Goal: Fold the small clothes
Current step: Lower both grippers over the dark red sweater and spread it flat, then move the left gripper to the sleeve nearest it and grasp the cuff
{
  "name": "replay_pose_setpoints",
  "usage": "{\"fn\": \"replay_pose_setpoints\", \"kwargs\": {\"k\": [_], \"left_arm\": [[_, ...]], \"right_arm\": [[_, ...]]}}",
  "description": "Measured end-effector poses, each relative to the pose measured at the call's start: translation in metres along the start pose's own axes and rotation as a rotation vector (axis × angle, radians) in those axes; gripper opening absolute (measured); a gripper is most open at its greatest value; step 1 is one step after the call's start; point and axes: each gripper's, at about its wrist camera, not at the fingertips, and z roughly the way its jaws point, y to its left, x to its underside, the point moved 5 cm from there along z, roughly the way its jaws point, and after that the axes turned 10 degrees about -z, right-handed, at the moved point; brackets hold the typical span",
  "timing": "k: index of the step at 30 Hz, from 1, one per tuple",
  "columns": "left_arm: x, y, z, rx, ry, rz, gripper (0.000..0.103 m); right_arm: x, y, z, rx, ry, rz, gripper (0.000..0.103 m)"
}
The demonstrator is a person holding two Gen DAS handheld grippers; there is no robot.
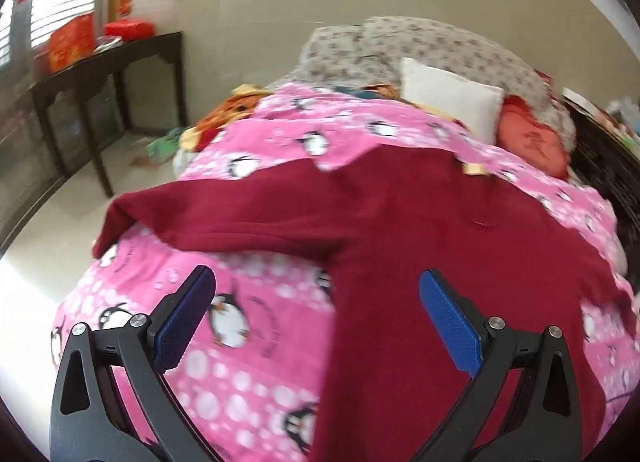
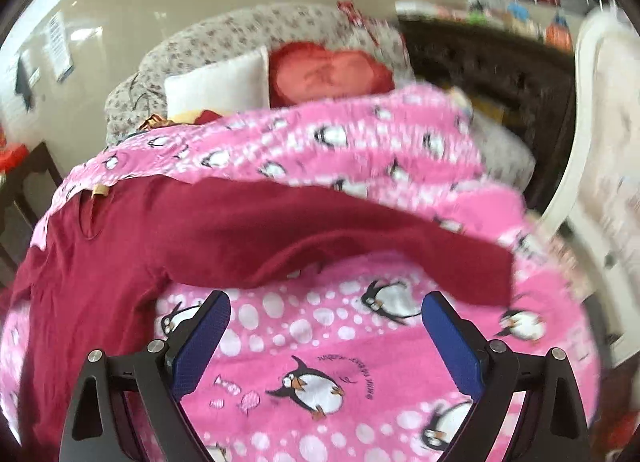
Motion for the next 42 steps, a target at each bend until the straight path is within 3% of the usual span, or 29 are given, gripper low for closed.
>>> {"fn": "replay_pose_setpoints", "kwargs": {"k": [6,10,16,23,30,37,42], "left_arm": [[0.008,-0.036,-0.017,0.048,-0.002,0.069,0.102],[0.013,-0.051,-0.024,0.074,-0.001,0.094,0.102],[0.024,-0.06,-0.029,0.096,0.007,0.11,0.102],[0.036,-0.058,-0.029,0.074,0.015,0.145,0.102],[0.05,-0.036,-0.01,0.046,0.058,0.107,0.102],[0.059,-0.015,0.012,0.0,0.097,0.066,0.102],[0.06,-0.005,0.018,-0.006,0.107,0.038,0.102]], "right_arm": [[-0.01,0.011,-0.049,-0.036,-0.067,-0.075,0.096],[-0.016,0.022,-0.084,-0.01,-0.101,-0.175,0.096],[-0.015,0.048,-0.103,-0.062,-0.116,-0.267,0.096],[-0.014,0.1,-0.097,-0.193,-0.123,-0.311,0.096],[-0.005,0.17,-0.061,-0.385,-0.055,-0.303,0.096],[0.0,0.233,-0.021,-0.385,-0.026,-0.398,0.096],[-0.006,0.253,-0.007,-0.383,-0.021,-0.406,0.095]]}}
